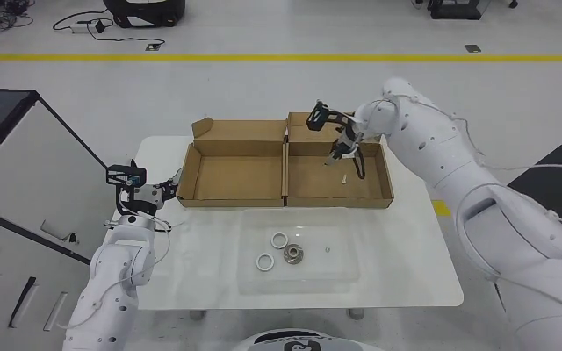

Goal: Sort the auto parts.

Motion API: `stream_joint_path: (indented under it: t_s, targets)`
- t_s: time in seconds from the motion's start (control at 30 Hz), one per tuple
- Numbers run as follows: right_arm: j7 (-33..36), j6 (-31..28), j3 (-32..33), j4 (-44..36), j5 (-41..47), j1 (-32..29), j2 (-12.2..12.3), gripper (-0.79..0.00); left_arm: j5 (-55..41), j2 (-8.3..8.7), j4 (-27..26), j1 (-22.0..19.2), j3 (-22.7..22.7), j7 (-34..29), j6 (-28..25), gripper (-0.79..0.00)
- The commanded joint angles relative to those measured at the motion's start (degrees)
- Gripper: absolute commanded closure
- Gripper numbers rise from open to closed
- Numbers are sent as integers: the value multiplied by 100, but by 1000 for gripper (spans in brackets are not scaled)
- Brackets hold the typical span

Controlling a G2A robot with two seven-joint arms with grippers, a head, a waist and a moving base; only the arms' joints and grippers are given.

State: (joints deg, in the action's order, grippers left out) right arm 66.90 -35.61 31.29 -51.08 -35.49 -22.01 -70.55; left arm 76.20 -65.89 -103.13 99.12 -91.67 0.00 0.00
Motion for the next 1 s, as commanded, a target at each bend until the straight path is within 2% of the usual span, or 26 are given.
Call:
stream_joint_path:
  t_s: [0.0,0.17,0.3,0.47,0.63,0.77,0.97]
  targets:
    - [303,126,293,-849,103,-228,231,-785,0,0,0,0,0,0,0,-785]
    - [706,528,687,-2701,142,-878,804,-785,0,0,0,0,0,0,0,-785]
    - [971,793,926,-3723,393,-1231,1227,-785,0,0,0,0,0,0,0,-785]
    - [1162,984,921,-4636,827,-1338,1653,-785,0,0,0,0,0,0,0,-785]
    - [1323,1144,639,-5088,1281,-1080,1973,-785,0,0,0,0,0,0,0,-785]
    - [1444,1264,110,-5357,1765,-601,2191,-785,0,0,0,0,0,0,0,-785]
    - [1534,1355,-814,-5477,2429,242,2322,-785,0,0,0,0,0,0,0,-785]
